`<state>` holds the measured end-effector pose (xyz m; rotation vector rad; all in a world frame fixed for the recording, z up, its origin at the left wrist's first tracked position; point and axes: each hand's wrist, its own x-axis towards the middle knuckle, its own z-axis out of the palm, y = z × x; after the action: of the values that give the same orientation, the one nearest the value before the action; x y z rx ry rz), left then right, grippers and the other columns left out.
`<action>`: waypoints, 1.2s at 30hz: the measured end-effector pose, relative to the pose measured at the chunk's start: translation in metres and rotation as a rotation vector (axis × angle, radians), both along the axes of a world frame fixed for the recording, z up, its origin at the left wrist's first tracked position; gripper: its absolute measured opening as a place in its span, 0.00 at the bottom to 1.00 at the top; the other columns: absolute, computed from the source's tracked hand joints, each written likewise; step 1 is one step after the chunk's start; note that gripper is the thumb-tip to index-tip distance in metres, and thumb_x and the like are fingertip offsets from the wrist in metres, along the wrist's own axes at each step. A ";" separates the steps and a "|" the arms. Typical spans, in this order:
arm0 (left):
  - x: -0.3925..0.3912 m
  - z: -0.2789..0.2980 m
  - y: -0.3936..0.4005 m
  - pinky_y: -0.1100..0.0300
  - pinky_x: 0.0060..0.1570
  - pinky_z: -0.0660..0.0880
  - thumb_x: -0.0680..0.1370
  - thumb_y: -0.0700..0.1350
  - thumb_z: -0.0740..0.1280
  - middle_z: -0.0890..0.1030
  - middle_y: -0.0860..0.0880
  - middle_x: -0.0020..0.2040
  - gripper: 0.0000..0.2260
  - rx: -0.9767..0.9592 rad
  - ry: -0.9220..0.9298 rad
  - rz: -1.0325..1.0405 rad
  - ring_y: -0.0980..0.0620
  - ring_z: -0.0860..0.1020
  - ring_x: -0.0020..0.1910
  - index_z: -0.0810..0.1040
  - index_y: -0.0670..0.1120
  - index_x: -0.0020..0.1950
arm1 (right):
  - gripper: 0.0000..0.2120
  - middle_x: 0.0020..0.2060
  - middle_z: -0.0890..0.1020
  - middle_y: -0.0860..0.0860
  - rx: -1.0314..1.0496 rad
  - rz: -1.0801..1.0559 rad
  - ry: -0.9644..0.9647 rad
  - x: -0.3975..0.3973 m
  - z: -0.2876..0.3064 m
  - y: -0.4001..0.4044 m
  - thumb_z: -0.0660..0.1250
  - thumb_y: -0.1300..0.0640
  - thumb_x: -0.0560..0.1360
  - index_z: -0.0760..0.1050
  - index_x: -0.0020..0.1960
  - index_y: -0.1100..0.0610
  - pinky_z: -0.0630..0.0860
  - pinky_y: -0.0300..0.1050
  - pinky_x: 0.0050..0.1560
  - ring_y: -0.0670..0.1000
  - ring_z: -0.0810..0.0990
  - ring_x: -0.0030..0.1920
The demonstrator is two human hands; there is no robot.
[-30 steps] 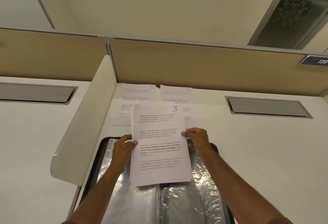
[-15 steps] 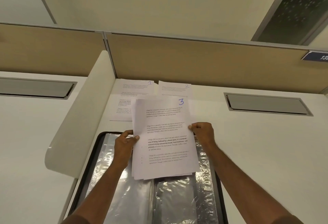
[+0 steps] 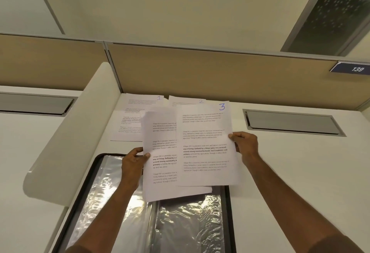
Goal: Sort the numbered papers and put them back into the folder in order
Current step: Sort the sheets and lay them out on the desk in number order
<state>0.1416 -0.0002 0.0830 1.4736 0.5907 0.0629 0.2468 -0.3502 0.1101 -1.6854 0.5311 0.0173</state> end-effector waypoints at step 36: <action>0.087 -0.022 -0.064 0.48 0.39 0.84 0.79 0.36 0.68 0.87 0.40 0.45 0.09 -0.066 0.107 0.041 0.41 0.85 0.38 0.79 0.46 0.57 | 0.07 0.44 0.85 0.60 -0.128 -0.133 0.202 0.197 -0.073 -0.158 0.78 0.64 0.70 0.80 0.39 0.59 0.83 0.56 0.49 0.61 0.84 0.41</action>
<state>0.2286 -0.0637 0.0614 1.4077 0.7032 -0.0034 0.4436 -0.5081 0.0375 -1.7796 0.8098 0.0582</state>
